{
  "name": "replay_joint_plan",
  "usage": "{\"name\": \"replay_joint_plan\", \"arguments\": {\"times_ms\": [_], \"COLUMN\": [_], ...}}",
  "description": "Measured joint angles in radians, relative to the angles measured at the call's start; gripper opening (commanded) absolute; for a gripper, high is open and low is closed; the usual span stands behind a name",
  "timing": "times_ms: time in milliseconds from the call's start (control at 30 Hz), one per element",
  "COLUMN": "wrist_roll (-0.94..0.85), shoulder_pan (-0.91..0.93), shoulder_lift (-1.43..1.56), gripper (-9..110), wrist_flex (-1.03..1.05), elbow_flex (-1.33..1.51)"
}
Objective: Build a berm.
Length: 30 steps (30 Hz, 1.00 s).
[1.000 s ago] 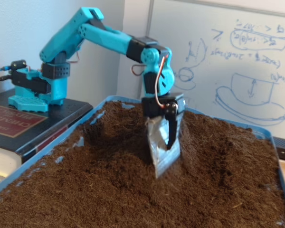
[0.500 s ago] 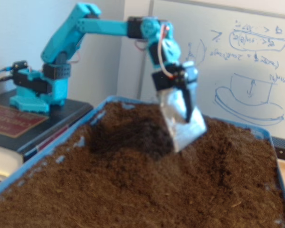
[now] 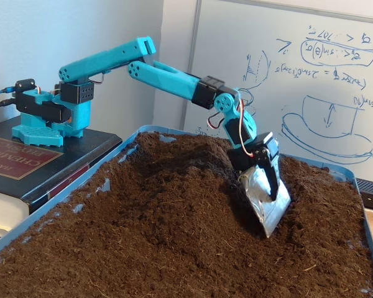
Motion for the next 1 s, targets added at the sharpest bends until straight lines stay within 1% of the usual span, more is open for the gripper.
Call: {"name": "replay_joint_plan", "arguments": {"times_ms": [200,400,733,1000], "wrist_roll": [-0.023,-0.087,-0.094,-0.094], "shoulder_pan": [-0.028,-0.026,-0.026,-0.026], "shoulder_lift": [0.003,0.121,0.258,0.334], "gripper": [0,0,0,0], "wrist_flex": [0.115,0.227,0.298,0.368], "elbow_flex": [0.052,0.167,0.316,0.334]}}
